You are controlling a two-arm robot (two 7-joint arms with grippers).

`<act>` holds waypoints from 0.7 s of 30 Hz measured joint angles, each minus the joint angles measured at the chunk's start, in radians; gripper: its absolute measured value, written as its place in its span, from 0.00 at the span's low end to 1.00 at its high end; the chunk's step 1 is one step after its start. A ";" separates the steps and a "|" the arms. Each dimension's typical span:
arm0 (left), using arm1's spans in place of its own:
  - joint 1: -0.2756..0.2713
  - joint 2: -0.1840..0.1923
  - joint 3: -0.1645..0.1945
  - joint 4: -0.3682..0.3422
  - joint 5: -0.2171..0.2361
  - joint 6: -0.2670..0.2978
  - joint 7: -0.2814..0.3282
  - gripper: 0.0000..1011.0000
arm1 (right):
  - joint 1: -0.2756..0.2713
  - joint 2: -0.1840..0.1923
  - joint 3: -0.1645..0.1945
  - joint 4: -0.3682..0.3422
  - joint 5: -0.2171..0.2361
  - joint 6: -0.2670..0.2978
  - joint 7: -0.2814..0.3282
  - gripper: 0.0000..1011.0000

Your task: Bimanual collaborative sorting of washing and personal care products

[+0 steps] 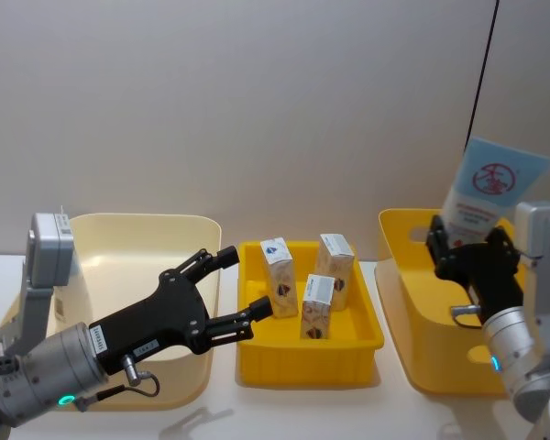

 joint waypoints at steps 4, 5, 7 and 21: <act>0.000 0.000 0.000 0.000 0.000 0.000 0.000 0.99 | 0.010 -0.001 0.014 0.016 -0.029 0.008 -0.038 0.57; 0.000 0.000 0.000 0.000 0.000 0.000 0.000 0.99 | 0.015 -0.001 0.020 0.024 -0.041 0.014 -0.055 0.57; 0.000 0.000 0.000 0.000 0.000 0.000 0.000 0.99 | 0.019 -0.001 0.025 0.033 -0.053 0.020 -0.070 0.57; 0.000 0.000 0.000 0.000 0.000 0.000 0.000 0.99 | 0.069 -0.005 0.056 0.110 -0.144 0.132 -0.181 0.57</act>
